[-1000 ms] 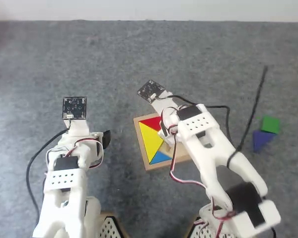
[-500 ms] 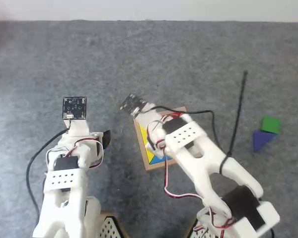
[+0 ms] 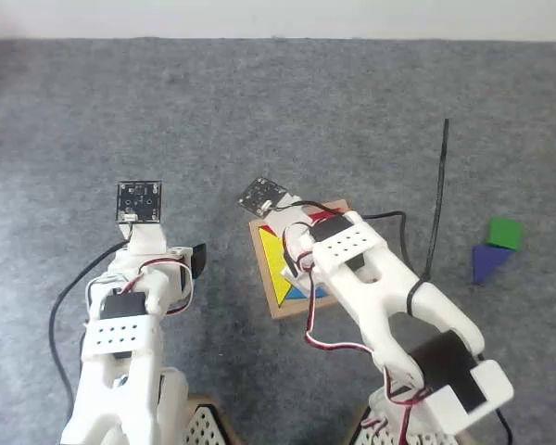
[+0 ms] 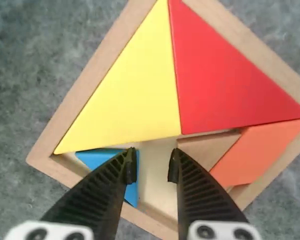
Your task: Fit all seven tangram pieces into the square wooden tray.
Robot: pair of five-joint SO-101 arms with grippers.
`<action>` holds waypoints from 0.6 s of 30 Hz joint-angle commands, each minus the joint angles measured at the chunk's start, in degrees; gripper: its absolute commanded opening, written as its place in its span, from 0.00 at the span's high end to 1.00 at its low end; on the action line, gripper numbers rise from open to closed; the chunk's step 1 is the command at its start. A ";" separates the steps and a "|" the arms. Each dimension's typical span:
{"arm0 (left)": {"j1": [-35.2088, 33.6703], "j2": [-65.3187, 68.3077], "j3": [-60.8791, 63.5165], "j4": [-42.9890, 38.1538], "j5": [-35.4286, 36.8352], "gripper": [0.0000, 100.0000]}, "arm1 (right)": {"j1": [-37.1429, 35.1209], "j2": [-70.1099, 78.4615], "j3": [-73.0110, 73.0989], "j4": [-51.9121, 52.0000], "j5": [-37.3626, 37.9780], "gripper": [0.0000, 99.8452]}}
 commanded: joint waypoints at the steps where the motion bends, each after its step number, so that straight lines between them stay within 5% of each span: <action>1: -0.18 -0.70 -0.31 -1.05 -0.53 0.73 | 1.01 -0.57 -1.32 -0.22 0.00 0.88; 18: -0.18 -0.70 -0.40 -1.05 -0.53 0.73 | -0.31 -17.80 10.02 3.38 -0.53 0.88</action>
